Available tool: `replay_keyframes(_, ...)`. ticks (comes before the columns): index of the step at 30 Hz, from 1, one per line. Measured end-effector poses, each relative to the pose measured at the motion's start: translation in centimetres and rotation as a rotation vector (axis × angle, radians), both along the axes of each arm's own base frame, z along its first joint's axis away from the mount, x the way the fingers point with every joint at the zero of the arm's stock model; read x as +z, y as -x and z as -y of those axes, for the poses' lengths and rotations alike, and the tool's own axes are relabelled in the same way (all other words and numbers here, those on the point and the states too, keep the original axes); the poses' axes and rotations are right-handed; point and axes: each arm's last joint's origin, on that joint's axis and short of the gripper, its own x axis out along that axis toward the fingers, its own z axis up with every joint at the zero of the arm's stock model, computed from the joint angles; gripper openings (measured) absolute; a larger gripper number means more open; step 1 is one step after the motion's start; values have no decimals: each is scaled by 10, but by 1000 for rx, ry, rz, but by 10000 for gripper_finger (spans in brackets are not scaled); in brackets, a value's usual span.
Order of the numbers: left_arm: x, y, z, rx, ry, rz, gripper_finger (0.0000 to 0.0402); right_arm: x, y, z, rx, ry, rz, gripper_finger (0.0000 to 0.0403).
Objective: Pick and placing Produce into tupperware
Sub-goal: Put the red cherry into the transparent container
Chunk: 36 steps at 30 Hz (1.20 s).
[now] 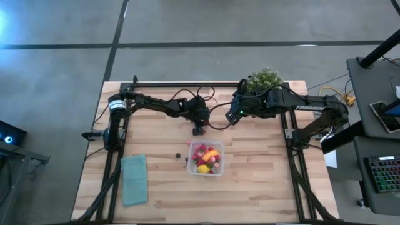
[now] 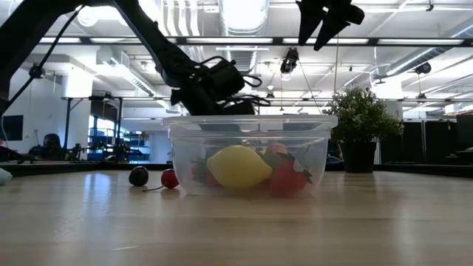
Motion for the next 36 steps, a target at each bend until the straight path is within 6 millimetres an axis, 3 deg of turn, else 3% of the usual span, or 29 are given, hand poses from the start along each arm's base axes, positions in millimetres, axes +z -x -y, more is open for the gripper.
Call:
replay_keyframes(5, 23, 9, 3, 0, 1, -3, 78, -1, 0, 0, 2, 1, -5, 236)
replay_keyframes(9, 54, 23, 12, -9, 8, -12, 79, -3, 0, 0, 15, 4, -22, 239)
replay_keyframes(14, 90, 40, 37, -124, 90, 18, 80, -10, 0, -1, 63, -17, -64, 238)
replay_keyframes(17, 102, 44, 59, -210, 201, 59, 80, -16, 0, -1, 85, -28, -93, 238)
replay_keyframes(21, 102, 39, 92, -234, 299, 36, 80, -25, 1, -2, 98, -29, -130, 239)
replay_keyframes(26, 85, 30, 129, -207, 394, -47, 80, -41, 1, -5, 150, -91, -176, 236)
replay_keyframes(31, 79, 28, 147, -86, 479, -104, 90, -53, -2, -10, 186, -114, -178, 239)
replay_keyframes(36, 84, 30, 154, -12, 476, -94, 151, -55, -5, -16, 211, -109, -155, 247)
